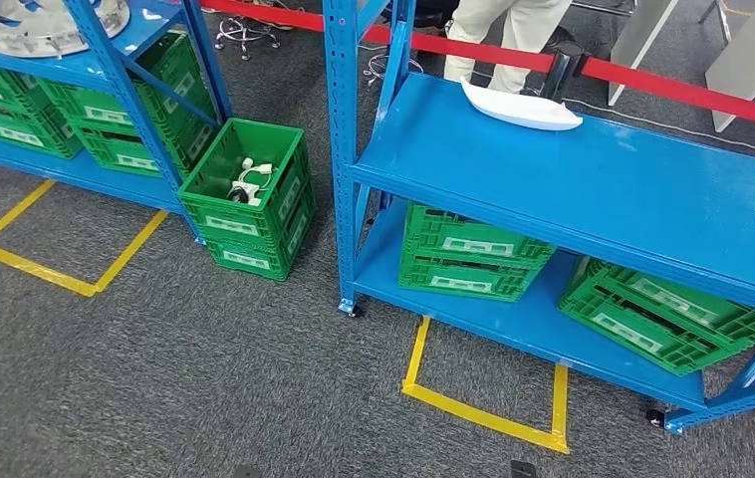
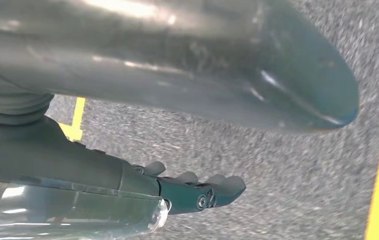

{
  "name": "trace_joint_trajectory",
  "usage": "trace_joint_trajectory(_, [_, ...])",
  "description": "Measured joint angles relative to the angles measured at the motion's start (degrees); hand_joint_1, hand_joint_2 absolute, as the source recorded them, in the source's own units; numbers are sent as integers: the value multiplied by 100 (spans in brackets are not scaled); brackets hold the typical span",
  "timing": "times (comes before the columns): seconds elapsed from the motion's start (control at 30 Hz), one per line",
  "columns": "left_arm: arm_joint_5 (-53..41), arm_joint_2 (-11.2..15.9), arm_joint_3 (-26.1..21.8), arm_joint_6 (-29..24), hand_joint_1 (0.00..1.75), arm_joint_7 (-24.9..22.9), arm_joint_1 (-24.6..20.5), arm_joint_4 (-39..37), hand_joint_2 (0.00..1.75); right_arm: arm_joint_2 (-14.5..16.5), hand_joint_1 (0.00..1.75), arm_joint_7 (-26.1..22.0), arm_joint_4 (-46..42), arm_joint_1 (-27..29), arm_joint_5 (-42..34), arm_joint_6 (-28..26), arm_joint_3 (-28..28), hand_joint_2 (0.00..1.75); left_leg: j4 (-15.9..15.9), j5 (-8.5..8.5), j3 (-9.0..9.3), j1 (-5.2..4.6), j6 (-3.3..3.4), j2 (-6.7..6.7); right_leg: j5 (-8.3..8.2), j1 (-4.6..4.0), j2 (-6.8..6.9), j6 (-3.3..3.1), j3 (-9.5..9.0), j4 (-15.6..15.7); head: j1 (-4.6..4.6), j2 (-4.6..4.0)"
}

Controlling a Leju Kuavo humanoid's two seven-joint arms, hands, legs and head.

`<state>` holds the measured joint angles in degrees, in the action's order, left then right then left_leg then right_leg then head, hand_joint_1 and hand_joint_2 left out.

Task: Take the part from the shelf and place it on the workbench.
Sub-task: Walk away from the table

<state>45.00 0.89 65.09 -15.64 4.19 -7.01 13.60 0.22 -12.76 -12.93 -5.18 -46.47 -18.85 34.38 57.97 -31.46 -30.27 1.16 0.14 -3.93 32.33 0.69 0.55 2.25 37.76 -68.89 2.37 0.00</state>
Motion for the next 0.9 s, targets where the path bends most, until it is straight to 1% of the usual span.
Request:
trace_joint_trajectory(0.03, [0,-5,0,-1,0,1,-9,0,0,-4,0,0,1,9,-1,-1,0,0,-3,-26,32,-3,-16,-50,-194,-13,108,-23,-180,383,23,0])
trace_joint_trajectory(0.07, [0,-10,0,0,0,1,-17,1,0,-8,0,0,1,6,-2,-1,0,0,0,-53,58,-16,-42,-98,-321,-37,212,-56,-342,731,44,0])
trace_joint_trajectory(0.1, [0,-15,0,0,0,0,-22,1,0,-10,0,0,1,-6,-5,-2,0,0,-3,-72,75,-31,-69,-144,-374,-60,299,-94,-445,954,51,0])
trace_joint_trajectory(0.13, [0,-17,0,0,0,-1,-25,1,0,-10,0,0,0,-15,-9,-2,0,0,-10,-88,89,-43,-99,-190,-358,-84,341,-130,-485,1053,43,0])
trace_joint_trajectory(0.17, [0,-22,0,1,0,-2,-28,2,0,-11,0,0,-1,-16,-16,-2,0,0,-22,-99,110,-53,-129,-240,-343,-99,306,-166,-489,1079,35,0])
trace_joint_trajectory(0.2, [0,-26,0,2,0,-3,-30,4,0,-11,0,0,-1,-11,-22,-3,0,0,-42,-114,133,-54,-159,-283,-348,-94,257,-204,-498,1094,25,0])
trace_joint_trajectory(0.23, [-1,-28,1,3,0,-4,-37,6,0,-11,0,1,-1,2,-27,-3,0,0,-29,-153,153,-44,-188,-191,-358,-85,203,-238,-518,1129,10,0])
trace_joint_trajectory(0.27, [-2,-32,1,3,0,-4,-44,8,0,-14,0,1,0,7,-32,-4,-1,0,71,-234,123,-34,-210,-28,-372,-70,153,-271,-541,1163,-1,0])
trace_joint_trajectory(0.3, [-3,-32,1,3,0,-5,-47,10,0,-15,0,2,1,0,-34,-4,-1,0,295,-367,22,-24,-226,165,-384,-53,98,-302,-562,1192,-22,0])
trace_joint_trajectory(0.33, [-4,-32,2,4,0,-9,-42,10,0,-17,0,3,1,-11,-34,-4,1,0,638,-531,-144,-14,-234,363,-383,-49,37,-325,-570,1203,-50,0])
trace_joint_trajectory(0.37, [-4,-32,2,4,0,-15,-31,10,0,-19,0,3,1,-26,-35,-3,3,0,1028,-689,-359,-13,-237,434,-377,-51,-35,-344,-576,1203,-75,0])
trace_joint_trajectory(0.4, [-4,-30,2,4,0,-24,-18,9,0,-18,0,6,1,-34,-34,-3,9,0,1351,-781,-554,-14,-241,444,-369,-57,-117,-358,-586,1202,-102,0])
trace_joint_trajectory(0.43, [-4,-28,2,4,0,-30,-7,8,0,-16,0,10,1,-32,-34,-2,16,0,1513,-766,-681,-13,-244,438,-358,-64,-199,-362,-602,1199,-122,0])
trace_joint_trajectory(0.47, [-4,-25,2,4,0,-34,-4,7,0,-15,0,14,1,-25,-34,-3,23,0,1461,-625,-707,-12,-242,438,-344,-66,-282,-358,-627,1195,-140,0])
trace_joint_trajectory(0.5, [-4,-22,2,4,0,-35,-4,7,0,-15,0,18,1,-18,-34,-3,30,0,1211,-384,-636,-9,-235,477,-324,-65,-367,-347,-657,1187,-161,0])
trace_joint_trajectory(0.53, [-4,-21,2,4,0,-34,-3,7,0,-13,0,20,1,-11,-34,-4,34,0,863,-131,-515,2,-217,629,-300,-56,-444,-330,-677,1176,-187,0])
trace_joint_trajectory(0.57, [-4,-19,2,4,0,-34,-2,7,0,-11,0,20,1,-14,-35,-4,37,0,534,56,-390,18,-197,798,-272,-56,-524,-304,-688,1152,-212,0])
trace_joint_trajectory(0.6, [-5,-17,2,4,0,-33,0,6,0,-8,0,22,0,-23,-36,-5,39,0,294,143,-287,26,-176,938,-254,-47,-601,-271,-678,1130,-235,0])
trace_joint_trajectory(0.63, [-6,-16,2,5,0,-31,5,5,0,-6,0,24,0,-30,-38,-5,40,0,174,146,-232,28,-155,1026,-244,-35,-675,-235,-658,1117,-242,0])
trace_joint_trajectory(0.67, [-6,-11,2,5,0,-29,7,4,0,-5,0,25,-1,-37,-40,-7,42,0,135,116,-201,17,-136,986,-246,-22,-754,-196,-642,1113,-244,0])
trace_joint_trajectory(0.7, [-7,-9,2,6,0,-26,6,5,0,-7,0,26,-1,-35,-43,-10,44,0,103,101,-172,13,-113,901,-250,-5,-824,-161,-623,1124,-244,0])
trace_joint_trajectory(0.73, [-8,-7,2,5,0,-21,3,7,0,-10,0,26,-2,-29,-45,-13,45,0,73,103,-144,15,-85,813,-233,-4,-780,-131,-614,1113,-235,0])
trace_joint_trajectory(0.77, [-9,-8,2,4,0,-14,-2,9,0,-12,0,26,-2,-27,-47,-16,46,0,40,103,-109,23,-51,713,-176,-8,-654,-102,-574,1029,-214,0])
trace_joint_trajectory(0.8, [-12,-10,2,4,0,-7,-4,11,0,-15,0,26,-2,-34,-49,-19,48,0,8,101,-75,31,-19,601,-67,-15,-479,-72,-481,836,-177,0])
trace_joint_trajectory(0.83, [-13,-10,2,4,0,-1,0,10,0,-14,0,25,-3,-47,-49,-19,49,0,-7,87,-47,27,7,485,87,-15,-277,-43,-327,519,-134,0])
trace_joint_trajectory(0.87, [-15,-11,2,4,0,3,7,9,0,-12,0,25,-3,-62,-50,-19,52,0,-12,67,-30,20,27,366,250,-7,-162,-12,-120,130,-99,0])
trace_joint_trajectory(0.9, [-15,-9,2,5,0,3,13,8,0,-11,0,24,-4,-69,-50,-19,58,0,-11,45,-15,14,34,252,366,5,-108,14,73,-223,-81,0])
